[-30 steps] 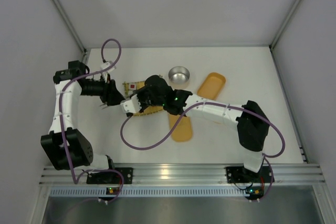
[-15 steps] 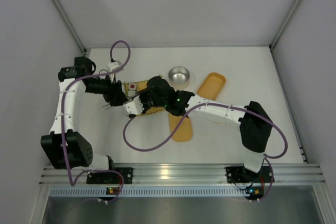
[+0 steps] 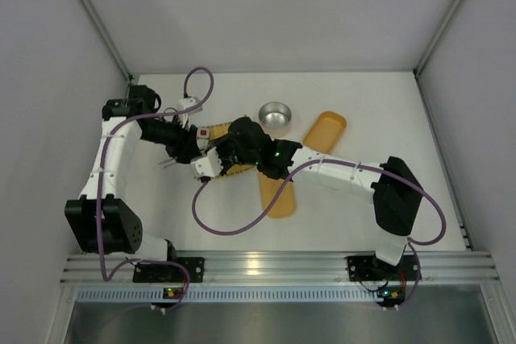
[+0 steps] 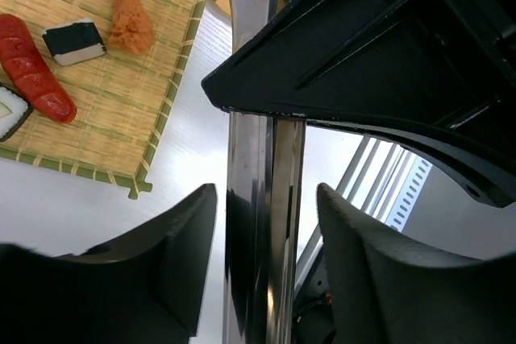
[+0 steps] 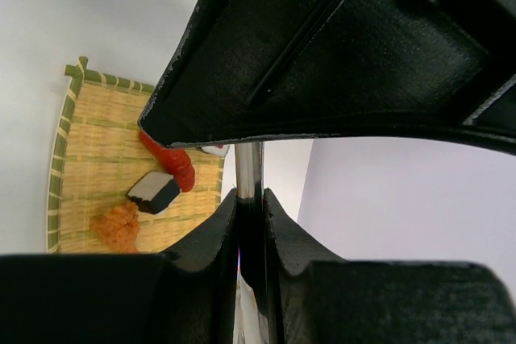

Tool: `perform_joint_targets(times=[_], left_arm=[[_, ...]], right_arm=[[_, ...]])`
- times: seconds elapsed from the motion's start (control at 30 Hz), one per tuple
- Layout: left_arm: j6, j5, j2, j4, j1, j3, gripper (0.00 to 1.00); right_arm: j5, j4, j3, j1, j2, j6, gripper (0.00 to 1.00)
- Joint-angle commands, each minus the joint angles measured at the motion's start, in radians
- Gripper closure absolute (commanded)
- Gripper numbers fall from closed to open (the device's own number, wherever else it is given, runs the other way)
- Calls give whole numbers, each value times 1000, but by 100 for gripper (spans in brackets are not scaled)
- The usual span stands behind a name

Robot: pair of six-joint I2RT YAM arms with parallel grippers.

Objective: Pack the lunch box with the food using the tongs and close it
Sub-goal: Pick up the clamp at the center of the board.

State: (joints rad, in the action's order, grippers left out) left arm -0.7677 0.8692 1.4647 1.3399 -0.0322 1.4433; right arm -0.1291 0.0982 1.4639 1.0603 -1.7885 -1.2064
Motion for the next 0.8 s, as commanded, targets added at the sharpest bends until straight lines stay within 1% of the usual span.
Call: perform_joint_targets(times=[0.0,0.2,0.4,0.67,0.77], left_arm=[[25,-12,-20,44,15,0,45],[47,-44,-33,5,26,-17,52],[56,-47,-38,-10,26,-27,63],[51,-12,-35,-7,26,-34,70],[53,1,-30,-2,26,-34,70]], right_arm=[[-23,-29,6,6,52,-15,97],[-21,18,22,6,47,1,97],[-23,0,9,6,51,-1,96],[-20,-15,4,7,51,-10,96],[-17,-17,4,9,49,-10,96]])
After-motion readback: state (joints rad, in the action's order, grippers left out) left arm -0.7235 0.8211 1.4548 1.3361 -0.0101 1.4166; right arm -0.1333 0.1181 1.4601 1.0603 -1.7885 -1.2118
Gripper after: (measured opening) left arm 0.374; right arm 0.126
